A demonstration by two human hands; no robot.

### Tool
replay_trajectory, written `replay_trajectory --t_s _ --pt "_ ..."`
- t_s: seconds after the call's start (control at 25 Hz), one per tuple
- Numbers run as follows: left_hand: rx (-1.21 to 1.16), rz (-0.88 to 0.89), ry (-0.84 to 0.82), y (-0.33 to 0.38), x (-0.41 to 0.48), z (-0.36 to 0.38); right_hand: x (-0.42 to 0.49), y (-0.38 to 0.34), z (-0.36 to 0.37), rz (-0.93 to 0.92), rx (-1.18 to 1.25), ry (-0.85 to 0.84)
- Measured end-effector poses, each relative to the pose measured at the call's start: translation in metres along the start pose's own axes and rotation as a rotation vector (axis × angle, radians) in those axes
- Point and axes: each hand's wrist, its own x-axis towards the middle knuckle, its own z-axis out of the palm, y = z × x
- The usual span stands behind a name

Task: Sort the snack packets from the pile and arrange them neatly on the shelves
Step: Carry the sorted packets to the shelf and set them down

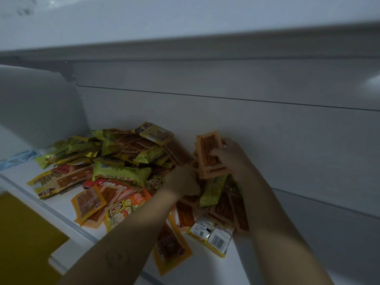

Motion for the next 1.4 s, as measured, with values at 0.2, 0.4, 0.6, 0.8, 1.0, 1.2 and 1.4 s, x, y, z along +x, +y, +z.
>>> replay_trajectory --t_s 0.2,0.4,0.6,0.8,1.0,1.2,1.4 --pt "-0.176 0.003 -0.044 -0.006 0.004 0.0 0.003 0.008 -0.003 0.001 -0.023 0.025" --pt "0.162 -0.11 0.155 -0.018 -0.001 0.001 0.011 0.012 -0.009 -0.003 0.008 0.078" --pt "-0.03 -0.045 0.123 -0.022 0.007 0.005 0.008 0.014 -0.001 0.015 0.015 0.036" --pt "-0.402 0.041 0.243 -0.035 0.01 0.0 0.0 0.014 0.01 0.053 0.1 0.013" --pt "-0.646 0.137 0.318 -0.055 0.019 -0.011 0.002 0.017 0.031 0.088 0.271 0.068" --pt "-0.633 0.187 0.266 -0.072 0.03 -0.014 -0.003 0.024 0.05 0.096 0.28 0.103" --pt "-1.087 0.142 0.025 -0.053 0.034 -0.031 -0.005 0.026 0.067 0.088 0.376 0.272"
